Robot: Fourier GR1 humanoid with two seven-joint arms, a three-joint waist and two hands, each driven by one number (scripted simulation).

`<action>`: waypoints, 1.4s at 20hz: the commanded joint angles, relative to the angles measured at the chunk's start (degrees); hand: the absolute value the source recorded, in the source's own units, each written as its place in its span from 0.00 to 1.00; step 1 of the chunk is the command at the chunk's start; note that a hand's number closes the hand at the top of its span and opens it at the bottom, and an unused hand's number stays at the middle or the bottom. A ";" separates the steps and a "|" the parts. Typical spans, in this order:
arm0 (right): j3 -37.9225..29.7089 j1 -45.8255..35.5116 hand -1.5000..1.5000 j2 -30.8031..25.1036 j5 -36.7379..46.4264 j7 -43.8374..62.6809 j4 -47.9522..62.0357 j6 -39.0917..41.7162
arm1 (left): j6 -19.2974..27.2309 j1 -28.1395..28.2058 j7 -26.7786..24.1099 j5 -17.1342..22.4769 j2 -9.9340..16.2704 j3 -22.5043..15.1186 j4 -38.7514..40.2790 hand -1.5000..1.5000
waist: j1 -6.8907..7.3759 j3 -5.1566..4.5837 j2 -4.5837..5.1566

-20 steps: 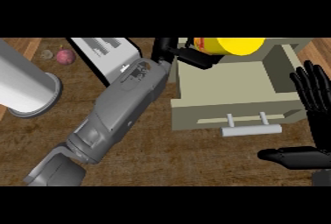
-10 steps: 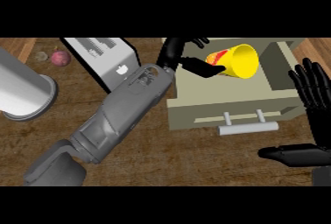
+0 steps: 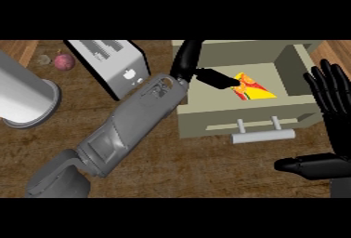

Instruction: Pick up the cup, place it into the drawer and close the drawer

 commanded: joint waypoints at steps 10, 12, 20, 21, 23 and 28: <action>-0.72 4.50 1.00 -7.48 -5.80 2.93 -8.19 10.71 | 1.25 -1.53 -4.47 4.25 0.00 5.43 -5.66 0.00 | 3.76 -0.08 -1.08; 0.41 7.26 1.00 -8.39 -2.28 0.96 -7.85 12.74 | 1.83 -2.02 -3.46 4.72 0.58 7.16 -6.11 0.00 | 3.98 -0.06 -1.06; 5.20 5.78 1.00 -7.41 12.83 1.59 -6.40 8.04 | -1.40 4.73 1.63 4.21 9.85 9.48 -17.00 0.00 | 5.95 -0.07 -1.31; 4.37 5.62 1.00 -8.50 11.43 3.19 -7.57 8.86 | 0.29 6.16 3.93 3.83 10.99 9.04 -21.31 0.00 | 6.20 -0.08 -1.56; 6.35 7.16 1.00 -6.88 16.02 2.97 -8.06 6.48 | 0.39 11.14 5.17 3.42 12.89 8.11 -26.63 0.00 | 6.45 -0.08 -1.67; 12.31 2.52 1.00 -3.74 26.23 2.00 -2.80 1.37 | -3.89 17.78 3.03 4.20 18.61 12.75 -30.70 0.00 | 6.11 -0.09 -1.13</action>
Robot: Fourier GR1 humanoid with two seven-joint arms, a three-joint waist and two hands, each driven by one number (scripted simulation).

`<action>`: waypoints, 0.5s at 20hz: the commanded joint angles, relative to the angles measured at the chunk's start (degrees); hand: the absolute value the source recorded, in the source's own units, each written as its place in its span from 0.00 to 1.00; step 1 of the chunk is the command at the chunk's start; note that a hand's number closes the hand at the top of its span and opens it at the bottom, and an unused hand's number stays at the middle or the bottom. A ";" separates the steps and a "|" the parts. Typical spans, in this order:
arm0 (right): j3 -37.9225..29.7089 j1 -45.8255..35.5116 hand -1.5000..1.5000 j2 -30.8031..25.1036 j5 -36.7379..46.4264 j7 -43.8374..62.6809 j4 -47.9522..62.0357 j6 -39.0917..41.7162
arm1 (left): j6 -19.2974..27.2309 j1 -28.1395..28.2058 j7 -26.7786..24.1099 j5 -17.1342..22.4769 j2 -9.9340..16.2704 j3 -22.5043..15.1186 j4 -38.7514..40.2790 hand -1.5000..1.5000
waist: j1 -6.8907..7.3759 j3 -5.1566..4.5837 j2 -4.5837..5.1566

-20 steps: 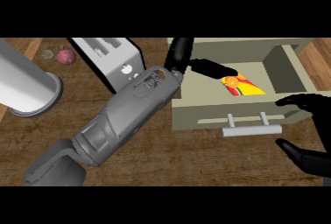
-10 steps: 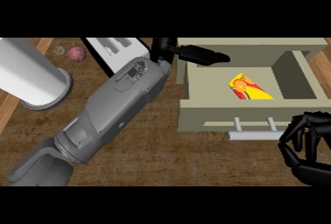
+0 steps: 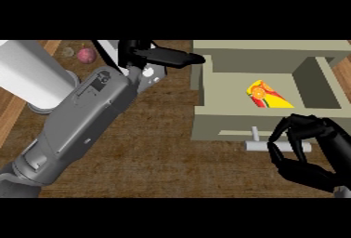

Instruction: Pick up the cup, place it into the drawer and close the drawer

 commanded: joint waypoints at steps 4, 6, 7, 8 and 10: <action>6.77 -3.08 1.00 -0.19 15.23 -5.83 8.88 -5.19 | -3.13 9.79 3.66 1.52 8.61 3.49 -12.52 0.00 | 0.73 0.01 0.04; 8.38 -6.31 1.00 -1.62 18.90 -4.03 11.71 -4.94 | -2.94 13.50 2.07 1.05 9.14 3.53 -14.81 0.00 | 1.00 -0.02 0.04; 9.90 -7.21 1.00 -1.39 22.33 -7.12 16.58 -7.15 | -5.32 13.50 1.73 1.26 9.90 4.01 -13.08 0.00 | 0.96 0.01 0.38; 11.90 -8.10 1.00 -1.05 26.44 -6.26 18.53 -9.21 | -5.06 15.27 1.66 1.78 9.64 3.78 -14.92 0.00 | 1.91 0.00 0.34; 14.62 -8.53 1.00 -1.77 30.03 -4.33 18.89 -8.58 | -6.55 19.57 -0.24 1.98 11.79 4.89 -17.18 0.00 | 1.65 -0.05 0.24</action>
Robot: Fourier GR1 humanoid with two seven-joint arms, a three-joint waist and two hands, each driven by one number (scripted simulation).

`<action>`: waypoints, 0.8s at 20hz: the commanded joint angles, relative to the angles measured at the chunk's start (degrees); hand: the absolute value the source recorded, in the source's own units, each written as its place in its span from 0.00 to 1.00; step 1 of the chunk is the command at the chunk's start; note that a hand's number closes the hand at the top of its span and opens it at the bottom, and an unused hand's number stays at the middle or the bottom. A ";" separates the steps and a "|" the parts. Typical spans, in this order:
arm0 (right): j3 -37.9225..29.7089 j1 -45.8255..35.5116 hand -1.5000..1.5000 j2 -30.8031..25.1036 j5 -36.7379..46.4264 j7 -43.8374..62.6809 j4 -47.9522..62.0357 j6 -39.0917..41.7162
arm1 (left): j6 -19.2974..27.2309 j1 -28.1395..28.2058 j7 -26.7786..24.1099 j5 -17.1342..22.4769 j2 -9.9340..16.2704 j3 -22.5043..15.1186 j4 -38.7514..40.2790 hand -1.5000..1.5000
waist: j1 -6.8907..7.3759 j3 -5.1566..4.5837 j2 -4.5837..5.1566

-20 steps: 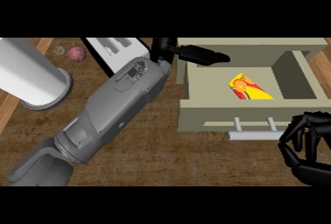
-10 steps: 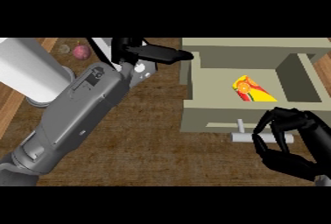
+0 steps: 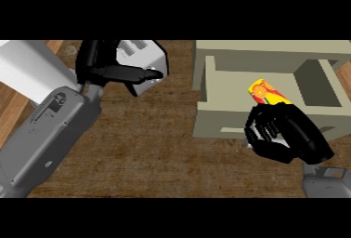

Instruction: Pick up the cup, place it into the drawer and close the drawer

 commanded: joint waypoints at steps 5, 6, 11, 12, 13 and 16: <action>6.30 -6.49 1.00 0.20 15.02 -4.74 18.80 -7.86 | -2.52 11.35 -1.84 -0.08 5.00 1.91 -8.85 0.00 | 1.09 0.38 0.62; 7.54 -8.01 1.00 1.76 16.98 -5.27 22.83 -9.78 | -4.52 9.37 0.25 1.61 5.93 3.91 -7.56 0.00 | 0.47 0.39 0.81; 4.81 -17.59 1.00 6.90 18.59 -9.19 41.54 -16.62 | -10.21 16.47 -3.17 2.15 8.39 7.65 -8.16 0.00 | -0.31 0.37 0.98; 1.64 -21.70 1.00 5.51 16.53 -10.22 45.49 -14.61 | -8.22 18.36 -0.51 2.07 9.70 7.30 -13.65 0.00 | 0.25 0.40 0.81; 1.77 -22.33 1.00 7.53 18.11 -10.20 50.17 -18.55 | -9.17 18.91 -1.51 1.96 10.15 7.56 -14.10 0.00 | 0.80 0.42 0.99; -2.44 -28.36 1.00 6.06 15.67 -17.00 60.56 -20.02 | -11.24 19.52 -3.01 1.31 9.63 8.92 -11.01 0.00 | 0.13 0.42 1.22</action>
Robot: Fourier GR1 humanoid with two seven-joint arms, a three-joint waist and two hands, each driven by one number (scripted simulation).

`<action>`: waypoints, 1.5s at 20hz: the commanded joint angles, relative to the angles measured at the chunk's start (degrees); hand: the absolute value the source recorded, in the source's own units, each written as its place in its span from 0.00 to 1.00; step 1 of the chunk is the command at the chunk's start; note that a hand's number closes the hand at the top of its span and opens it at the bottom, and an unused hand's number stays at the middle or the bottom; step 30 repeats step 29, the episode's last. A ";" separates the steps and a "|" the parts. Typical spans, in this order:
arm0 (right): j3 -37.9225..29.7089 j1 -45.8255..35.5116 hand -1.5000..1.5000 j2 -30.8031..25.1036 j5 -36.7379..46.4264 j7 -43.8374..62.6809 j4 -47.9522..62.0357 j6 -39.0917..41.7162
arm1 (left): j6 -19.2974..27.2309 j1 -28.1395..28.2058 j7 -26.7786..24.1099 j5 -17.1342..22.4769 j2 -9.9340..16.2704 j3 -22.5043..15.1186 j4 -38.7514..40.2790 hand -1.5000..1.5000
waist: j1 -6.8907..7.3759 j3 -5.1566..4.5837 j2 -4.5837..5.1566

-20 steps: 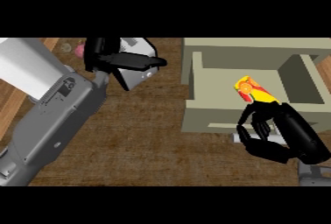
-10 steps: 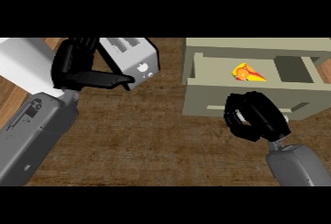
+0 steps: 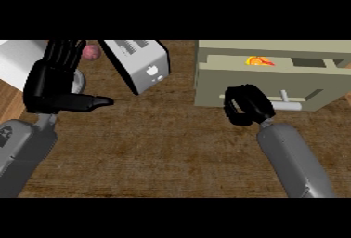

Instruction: Pick up the cup, place it into the drawer and close the drawer

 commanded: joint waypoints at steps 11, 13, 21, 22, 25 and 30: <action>-11.17 -21.46 1.00 -5.92 -3.56 -8.50 33.19 1.07 | -5.83 4.17 -1.85 -0.58 0.13 2.07 -1.12 0.00 | 2.04 0.25 1.75; -11.03 -23.72 1.00 -6.38 -3.43 -7.46 34.20 3.05 | -8.50 3.80 -1.87 1.07 0.94 3.75 0.86 0.00 | 2.33 0.20 2.06; -13.89 -24.70 1.00 -8.11 -6.04 -9.77 35.72 3.08 | -9.79 4.63 -2.40 0.86 -0.83 2.32 -0.51 0.00 | 4.03 0.28 2.82; -14.67 -24.25 1.00 -7.90 -6.87 -10.85 35.62 2.42 | -10.14 3.84 -1.39 1.43 -0.23 2.85 -0.57 0.00 | 3.83 0.34 2.72; -15.49 -25.30 1.00 -8.69 -7.60 -11.07 35.41 2.80 | -11.07 4.50 -1.92 1.05 -0.10 2.67 0.45 0.00 | 4.14 0.29 2.90; -15.46 -24.55 1.00 -8.50 -7.46 -12.32 36.40 2.31 | -9.57 5.22 -3.18 -0.33 -1.54 2.03 0.44 0.00 | 4.03 0.29 2.56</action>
